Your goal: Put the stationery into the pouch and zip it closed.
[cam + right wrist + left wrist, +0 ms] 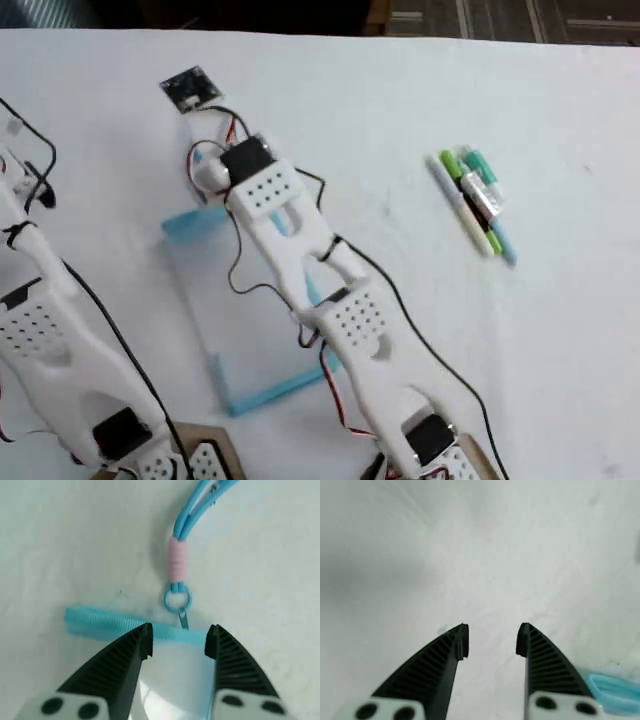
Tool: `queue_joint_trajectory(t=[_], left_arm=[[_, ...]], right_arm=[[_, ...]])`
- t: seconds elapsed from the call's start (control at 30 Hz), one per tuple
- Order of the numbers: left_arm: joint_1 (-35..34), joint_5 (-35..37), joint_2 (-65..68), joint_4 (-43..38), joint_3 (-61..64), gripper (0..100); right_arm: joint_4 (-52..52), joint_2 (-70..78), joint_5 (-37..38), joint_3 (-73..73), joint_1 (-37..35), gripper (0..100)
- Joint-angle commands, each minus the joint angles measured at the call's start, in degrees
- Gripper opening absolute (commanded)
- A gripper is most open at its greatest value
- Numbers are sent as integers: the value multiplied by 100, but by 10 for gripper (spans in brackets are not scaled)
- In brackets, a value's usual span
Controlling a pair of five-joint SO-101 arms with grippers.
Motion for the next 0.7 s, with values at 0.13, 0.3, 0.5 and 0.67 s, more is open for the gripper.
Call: queue_joint_trajectory(t=[0.13, 0.3, 0.5, 0.67], left_arm=[[-70, -62, -387, -255, 259, 163], [-79, -44, -422, -378, 233, 142], [-141, 123, -387, -387, -136, 146], [-105, 105, -413, -387, -154, 146]], right_arm=[[-1156, 655, -44, -387, -171, 190], [-1534, 971, -44, -387, -163, 189], [-1807, 1209, -35, -387, -48, 188], [-1851, 1464, -18, -387, -31, 187]])
